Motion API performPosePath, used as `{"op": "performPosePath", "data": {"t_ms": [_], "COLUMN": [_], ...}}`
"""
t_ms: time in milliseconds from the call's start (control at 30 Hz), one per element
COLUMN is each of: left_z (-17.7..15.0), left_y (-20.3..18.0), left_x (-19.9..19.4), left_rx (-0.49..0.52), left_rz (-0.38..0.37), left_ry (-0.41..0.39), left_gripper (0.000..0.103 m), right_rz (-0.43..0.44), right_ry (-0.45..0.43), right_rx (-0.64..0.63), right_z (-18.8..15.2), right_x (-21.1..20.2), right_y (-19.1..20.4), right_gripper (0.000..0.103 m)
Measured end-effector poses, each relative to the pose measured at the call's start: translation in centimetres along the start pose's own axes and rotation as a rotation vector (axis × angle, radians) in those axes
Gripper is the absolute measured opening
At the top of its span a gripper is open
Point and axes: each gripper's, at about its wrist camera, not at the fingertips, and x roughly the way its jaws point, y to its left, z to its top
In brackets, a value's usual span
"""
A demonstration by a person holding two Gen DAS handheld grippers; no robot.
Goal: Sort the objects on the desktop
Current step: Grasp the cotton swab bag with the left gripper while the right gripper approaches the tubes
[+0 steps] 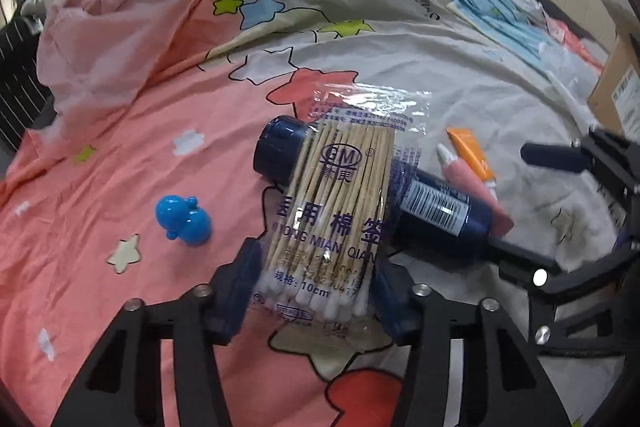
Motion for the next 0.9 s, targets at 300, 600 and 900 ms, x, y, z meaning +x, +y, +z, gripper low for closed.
{"op": "performPosePath", "data": {"t_ms": [300, 600, 900], "left_z": [-0.8, -1.4, -1.7], "left_y": [-1.1, -1.4, -1.1], "left_x": [-2.4, -2.6, -2.5], "left_rx": [0.063, 0.087, 0.077], "left_rz": [-0.013, -0.015, -0.021], "left_ry": [-0.031, -0.024, -0.014], "left_gripper": [0.050, 0.050, 0.050], "right_rz": [0.040, 0.067, 0.088], "right_ry": [0.011, 0.026, 0.037], "right_rx": [-0.001, -0.004, 0.006], "right_z": [-0.1, 0.7, 1.0], "right_x": [0.2, 0.7, 0.7], "right_y": [0.0, 0.7, 0.9], "right_gripper": [0.057, 0.049, 0.024]}}
